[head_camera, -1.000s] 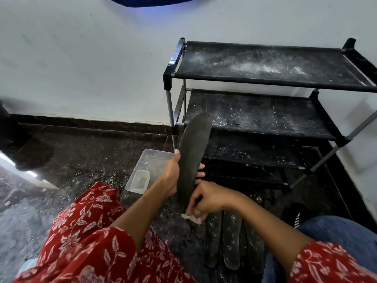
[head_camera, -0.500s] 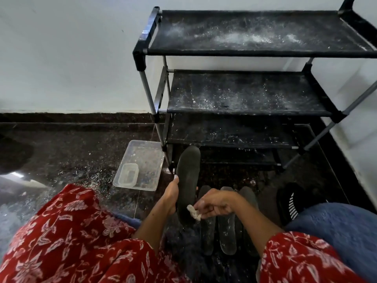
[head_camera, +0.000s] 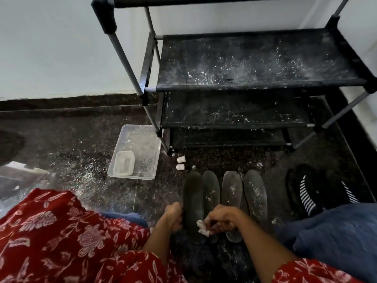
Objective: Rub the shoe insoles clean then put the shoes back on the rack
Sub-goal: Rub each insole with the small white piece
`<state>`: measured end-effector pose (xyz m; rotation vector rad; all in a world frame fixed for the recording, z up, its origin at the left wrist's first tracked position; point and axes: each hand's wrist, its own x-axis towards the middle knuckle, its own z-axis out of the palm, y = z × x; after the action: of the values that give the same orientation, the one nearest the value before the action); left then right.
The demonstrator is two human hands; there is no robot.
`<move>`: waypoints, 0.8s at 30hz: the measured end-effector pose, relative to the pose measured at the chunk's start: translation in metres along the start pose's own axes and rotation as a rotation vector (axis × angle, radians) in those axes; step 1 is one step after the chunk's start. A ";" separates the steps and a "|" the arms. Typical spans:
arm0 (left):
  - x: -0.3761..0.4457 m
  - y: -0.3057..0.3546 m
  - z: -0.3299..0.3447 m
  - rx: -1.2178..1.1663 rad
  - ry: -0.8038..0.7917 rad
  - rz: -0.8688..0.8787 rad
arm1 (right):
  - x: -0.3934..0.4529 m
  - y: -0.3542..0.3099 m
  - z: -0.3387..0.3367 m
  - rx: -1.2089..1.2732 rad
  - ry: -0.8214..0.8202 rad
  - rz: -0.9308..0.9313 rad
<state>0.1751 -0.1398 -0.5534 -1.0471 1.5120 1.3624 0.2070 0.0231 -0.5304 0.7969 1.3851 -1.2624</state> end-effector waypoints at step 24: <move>0.074 -0.051 -0.021 0.187 0.240 0.049 | 0.059 0.006 0.024 -0.153 0.106 -0.036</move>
<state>0.1999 -0.1675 -0.6382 -1.0892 1.8137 1.1328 0.2057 -0.0087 -0.5858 0.7452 1.5677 -1.1393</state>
